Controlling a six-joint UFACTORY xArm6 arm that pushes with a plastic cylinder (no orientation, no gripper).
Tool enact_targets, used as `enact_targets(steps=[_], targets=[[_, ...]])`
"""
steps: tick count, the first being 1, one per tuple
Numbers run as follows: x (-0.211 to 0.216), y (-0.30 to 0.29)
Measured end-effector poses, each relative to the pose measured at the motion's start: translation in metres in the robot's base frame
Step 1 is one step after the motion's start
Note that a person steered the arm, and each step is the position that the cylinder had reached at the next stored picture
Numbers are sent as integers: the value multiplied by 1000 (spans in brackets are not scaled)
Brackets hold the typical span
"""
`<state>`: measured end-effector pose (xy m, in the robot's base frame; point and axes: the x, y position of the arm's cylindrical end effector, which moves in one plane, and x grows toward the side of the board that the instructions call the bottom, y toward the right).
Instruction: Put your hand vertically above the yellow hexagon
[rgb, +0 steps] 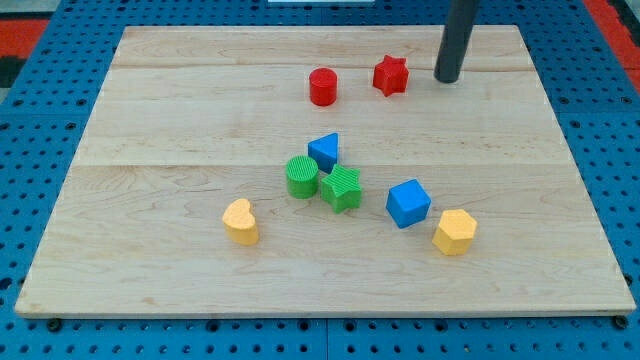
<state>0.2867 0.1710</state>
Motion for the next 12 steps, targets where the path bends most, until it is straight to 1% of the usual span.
enact_targets(steps=[1,2,3,4,5,7,8,9,10,12], targets=[[-1,-54],[18,-145],[22,-141],[42,-89],[44,-77],[49,-80],[75,-72],[124,-61],[170,-27],[237,-26]])
